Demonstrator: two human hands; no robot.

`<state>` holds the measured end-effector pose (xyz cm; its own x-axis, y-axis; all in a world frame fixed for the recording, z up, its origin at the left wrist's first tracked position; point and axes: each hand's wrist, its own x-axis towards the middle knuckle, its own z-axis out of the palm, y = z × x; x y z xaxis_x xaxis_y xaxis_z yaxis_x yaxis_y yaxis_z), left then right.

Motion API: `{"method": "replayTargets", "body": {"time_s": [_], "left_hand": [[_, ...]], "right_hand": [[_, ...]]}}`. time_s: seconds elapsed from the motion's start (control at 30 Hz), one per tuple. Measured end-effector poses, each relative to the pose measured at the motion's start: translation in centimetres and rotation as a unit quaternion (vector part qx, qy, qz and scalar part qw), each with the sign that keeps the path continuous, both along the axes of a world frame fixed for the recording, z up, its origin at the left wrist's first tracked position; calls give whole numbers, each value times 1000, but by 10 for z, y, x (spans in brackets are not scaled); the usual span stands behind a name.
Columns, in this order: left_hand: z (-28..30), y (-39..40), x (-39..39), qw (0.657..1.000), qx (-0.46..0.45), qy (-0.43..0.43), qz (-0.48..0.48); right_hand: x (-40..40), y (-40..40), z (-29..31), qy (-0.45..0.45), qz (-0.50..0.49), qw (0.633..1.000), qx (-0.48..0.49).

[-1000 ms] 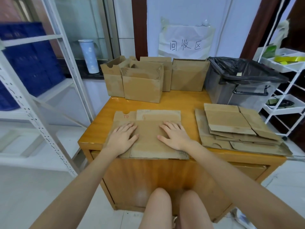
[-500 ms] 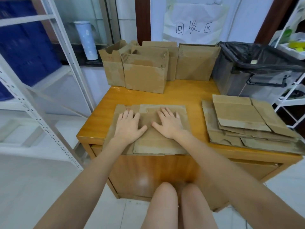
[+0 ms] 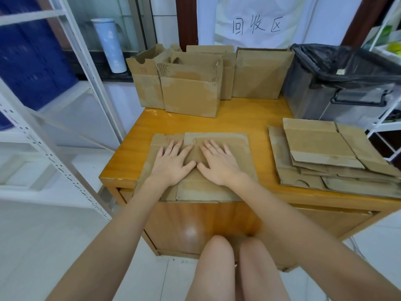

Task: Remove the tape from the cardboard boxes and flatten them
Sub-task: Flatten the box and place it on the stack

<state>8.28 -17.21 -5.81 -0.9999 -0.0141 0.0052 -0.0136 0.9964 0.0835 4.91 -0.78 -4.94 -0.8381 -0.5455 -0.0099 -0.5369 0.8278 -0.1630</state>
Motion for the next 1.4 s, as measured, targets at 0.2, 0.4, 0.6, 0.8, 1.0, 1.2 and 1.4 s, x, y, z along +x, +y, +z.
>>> {"method": "replayTargets", "body": {"time_s": [0.2,0.4,0.6,0.8,1.0,1.2,1.4], "left_hand": [[-1,2,-1,1000,1,8,8],[0,5,6,998,17,57,22],[3,0,34,980,8,142,140],[10,12,51,969,8,18,247],[12,25,58,965,28,-1,262],[24,26,66,951,116,42,284],[40,21,68,889,294,56,346]], "right_hand": [[8,-1,-4,-2,5,1000,-15],[14,0,-3,17,-10,999,-35],[31,27,4,76,-116,990,18],[35,50,3,-5,-192,981,28],[42,48,9,-20,-175,984,-3],[52,45,21,-23,-193,981,-9],[59,55,36,19,-195,980,-26]]}}
